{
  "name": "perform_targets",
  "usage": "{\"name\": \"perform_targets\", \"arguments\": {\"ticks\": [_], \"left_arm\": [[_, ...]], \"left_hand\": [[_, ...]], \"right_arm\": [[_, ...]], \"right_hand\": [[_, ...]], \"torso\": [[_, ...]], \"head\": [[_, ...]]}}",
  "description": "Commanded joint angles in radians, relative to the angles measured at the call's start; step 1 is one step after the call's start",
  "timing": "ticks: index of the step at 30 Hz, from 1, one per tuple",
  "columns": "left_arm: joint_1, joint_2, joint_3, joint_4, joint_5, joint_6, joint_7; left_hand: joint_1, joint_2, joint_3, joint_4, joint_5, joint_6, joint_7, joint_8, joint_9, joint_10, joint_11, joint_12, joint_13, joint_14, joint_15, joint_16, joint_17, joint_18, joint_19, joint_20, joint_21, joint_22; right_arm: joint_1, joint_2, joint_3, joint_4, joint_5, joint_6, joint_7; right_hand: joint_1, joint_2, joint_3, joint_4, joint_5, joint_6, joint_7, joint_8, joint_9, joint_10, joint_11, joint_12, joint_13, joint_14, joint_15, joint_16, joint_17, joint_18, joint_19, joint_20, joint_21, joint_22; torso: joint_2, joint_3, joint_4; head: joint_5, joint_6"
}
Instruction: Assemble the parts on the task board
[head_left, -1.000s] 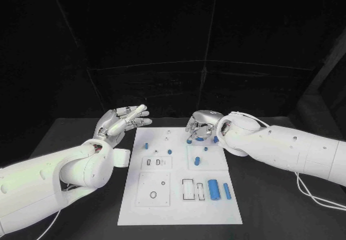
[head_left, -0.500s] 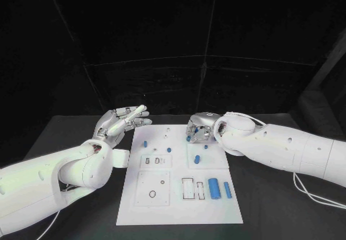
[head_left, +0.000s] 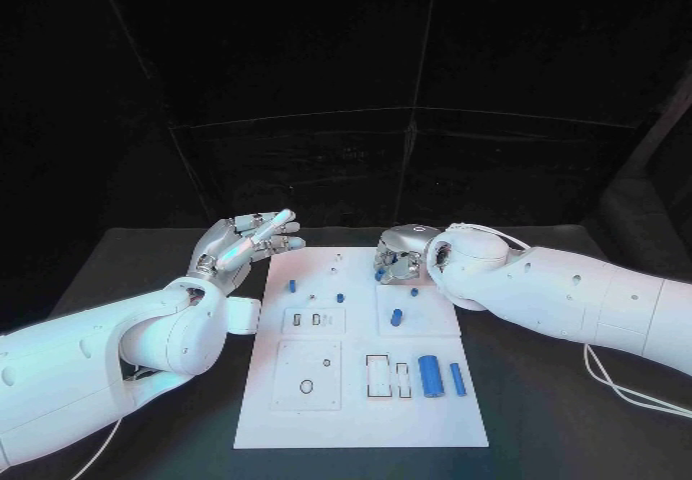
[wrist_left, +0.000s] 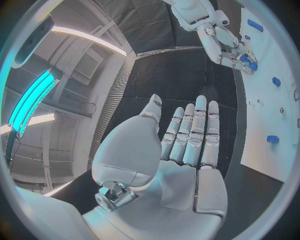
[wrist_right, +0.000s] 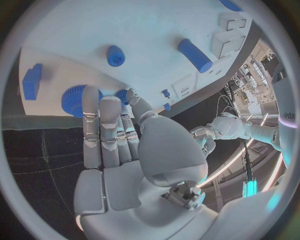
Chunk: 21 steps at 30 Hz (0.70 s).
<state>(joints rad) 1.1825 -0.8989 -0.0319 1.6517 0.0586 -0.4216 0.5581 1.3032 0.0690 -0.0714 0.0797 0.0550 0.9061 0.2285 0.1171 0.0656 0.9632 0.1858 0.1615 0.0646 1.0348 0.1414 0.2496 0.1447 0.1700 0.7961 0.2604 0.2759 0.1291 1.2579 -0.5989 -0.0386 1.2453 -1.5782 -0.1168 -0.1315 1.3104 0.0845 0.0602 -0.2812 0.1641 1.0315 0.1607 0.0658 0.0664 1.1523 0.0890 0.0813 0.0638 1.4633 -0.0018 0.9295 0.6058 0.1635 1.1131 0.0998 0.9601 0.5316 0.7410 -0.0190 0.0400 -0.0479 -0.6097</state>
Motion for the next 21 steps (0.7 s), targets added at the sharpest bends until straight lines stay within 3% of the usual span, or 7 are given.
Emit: {"name": "perform_targets", "arguments": {"ticks": [1, 4, 15, 18, 21], "left_arm": [[0.001, 0.0, 0.001, 0.003, -0.01, 0.019, -0.001], [0.001, -0.005, 0.001, 0.012, -0.01, 0.02, -0.002], [0.002, -0.01, 0.001, 0.023, -0.01, 0.024, -0.007], [0.002, -0.011, 0.001, 0.027, -0.01, 0.025, -0.008], [0.002, -0.012, 0.001, 0.029, -0.01, 0.026, -0.01]], "left_hand": [[0.004, 0.003, -0.003, -0.005, 0.003, 0.002, 0.016, -0.005, -0.002, 0.004, 0.005, -0.007, -0.002, 0.003, 0.003, -0.007, 0.0, 0.014, 0.01, 0.0, 0.0, -0.002], [0.006, 0.003, -0.003, -0.007, 0.003, 0.002, 0.017, -0.006, -0.002, 0.003, 0.005, -0.008, -0.001, 0.003, 0.003, -0.009, 0.0, 0.014, 0.011, 0.0, -0.001, -0.002], [0.008, 0.004, -0.002, -0.009, 0.003, 0.001, 0.017, -0.007, -0.002, 0.003, 0.006, -0.009, -0.001, 0.003, 0.004, -0.011, 0.0, 0.014, 0.011, 0.001, -0.002, -0.003], [0.008, 0.004, -0.002, -0.009, 0.003, 0.001, 0.017, -0.007, -0.002, 0.003, 0.006, -0.009, -0.001, 0.003, 0.004, -0.011, 0.0, 0.014, 0.011, 0.001, -0.002, -0.003], [0.009, 0.005, -0.001, -0.01, 0.003, 0.002, 0.017, -0.008, -0.001, 0.003, 0.006, -0.01, -0.001, 0.003, 0.004, -0.011, 0.0, 0.014, 0.011, 0.001, -0.002, -0.003]], "right_arm": [[0.003, 0.004, 0.001, -0.003, -0.01, 0.022, -0.006], [0.003, 0.006, 0.001, -0.004, -0.011, 0.025, -0.008], [0.003, 0.015, 0.001, -0.014, -0.019, 0.011, -0.015], [0.003, 0.013, 0.001, -0.01, -0.02, -0.021, -0.014], [0.003, 0.011, 0.001, 0.002, -0.02, -0.093, -0.001]], "right_hand": [[-0.003, 0.015, 0.013, 0.0, -0.007, 0.011, -0.002, 0.005, 0.001, 0.014, -0.001, 0.006, 0.001, 0.004, -0.001, 0.019, 0.018, 0.018, 0.001, 0.001, 0.018, 0.018], [-0.005, 0.019, 0.022, 0.0, -0.007, 0.017, -0.003, 0.004, 0.001, 0.019, -0.002, 0.007, 0.001, 0.003, -0.002, 0.031, 0.027, 0.017, 0.002, 0.0, 0.031, 0.031], [-0.016, 0.033, 0.057, 0.004, -0.014, 0.041, -0.011, 0.006, 0.001, 0.04, -0.009, 0.01, 0.001, -0.003, -0.007, 0.064, 0.053, 0.014, 0.002, -0.003, 0.065, 0.063], [-0.013, 0.041, 0.077, 0.003, -0.025, 0.053, -0.014, 0.008, 0.002, 0.051, -0.013, 0.013, 0.001, -0.002, -0.01, 0.081, 0.069, 0.011, 0.009, -0.005, 0.083, 0.085], [-0.009, 0.042, 0.094, 0.001, -0.043, 0.064, -0.015, 0.01, 0.002, 0.065, -0.017, 0.018, 0.003, 0.0, -0.012, 0.099, 0.088, 0.007, 0.021, -0.008, 0.103, 0.11]], "torso": [[0.003, 0.0007, -0.001], [0.007, -0.0003, 0.0015], [0.016, -0.0016, 0.0056], [0.016, -0.0016, 0.007], [0.017, -0.0016, 0.0068]], "head": [[0.0, 0.001], [-0.002, 0.007], [-0.009, -0.001], [-0.01, -0.006], [-0.009, -0.006]]}}
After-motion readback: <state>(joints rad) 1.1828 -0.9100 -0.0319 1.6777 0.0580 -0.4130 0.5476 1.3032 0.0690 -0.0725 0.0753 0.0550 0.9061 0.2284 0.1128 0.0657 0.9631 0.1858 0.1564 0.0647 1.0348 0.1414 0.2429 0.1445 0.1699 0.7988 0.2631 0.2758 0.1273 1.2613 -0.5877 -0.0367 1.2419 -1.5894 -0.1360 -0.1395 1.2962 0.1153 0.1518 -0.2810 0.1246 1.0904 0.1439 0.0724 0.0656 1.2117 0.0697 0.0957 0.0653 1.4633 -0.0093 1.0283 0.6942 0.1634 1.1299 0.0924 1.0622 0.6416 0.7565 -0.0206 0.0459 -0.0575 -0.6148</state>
